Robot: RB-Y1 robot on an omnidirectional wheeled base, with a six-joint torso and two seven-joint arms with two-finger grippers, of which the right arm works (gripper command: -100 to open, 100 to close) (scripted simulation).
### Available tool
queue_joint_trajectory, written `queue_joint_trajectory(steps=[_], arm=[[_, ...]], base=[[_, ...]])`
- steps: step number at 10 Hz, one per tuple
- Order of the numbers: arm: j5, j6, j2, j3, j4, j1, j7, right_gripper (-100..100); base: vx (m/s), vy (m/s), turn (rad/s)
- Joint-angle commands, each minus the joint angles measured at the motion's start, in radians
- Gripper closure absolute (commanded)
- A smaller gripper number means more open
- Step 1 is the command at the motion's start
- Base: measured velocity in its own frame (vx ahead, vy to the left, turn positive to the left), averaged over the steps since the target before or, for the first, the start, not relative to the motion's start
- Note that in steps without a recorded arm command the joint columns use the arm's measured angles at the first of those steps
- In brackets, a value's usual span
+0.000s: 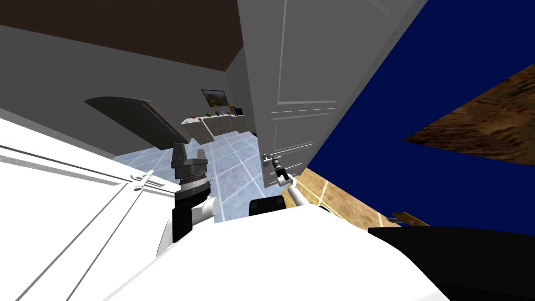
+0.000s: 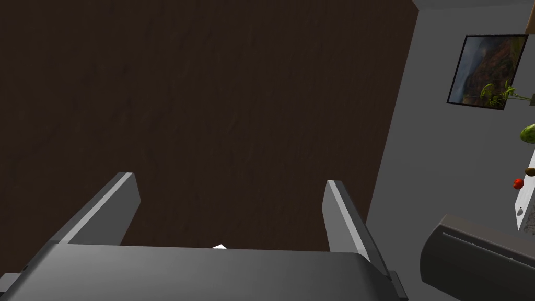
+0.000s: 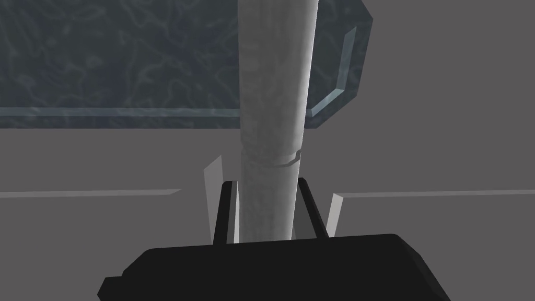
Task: Push the door open
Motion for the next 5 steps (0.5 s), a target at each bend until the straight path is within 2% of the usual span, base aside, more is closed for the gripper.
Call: queue_joint_trajectory(steps=[1,5], arm=[[-0.003,0.006,-0.006,-0.031,-0.013,-0.008,0.003,100],[-0.006,0.005,0.019,-0.082,0.008,-0.023,0.014,100]], base=[[0.135,0.163,-0.075],[0.125,0.158,-0.087]])
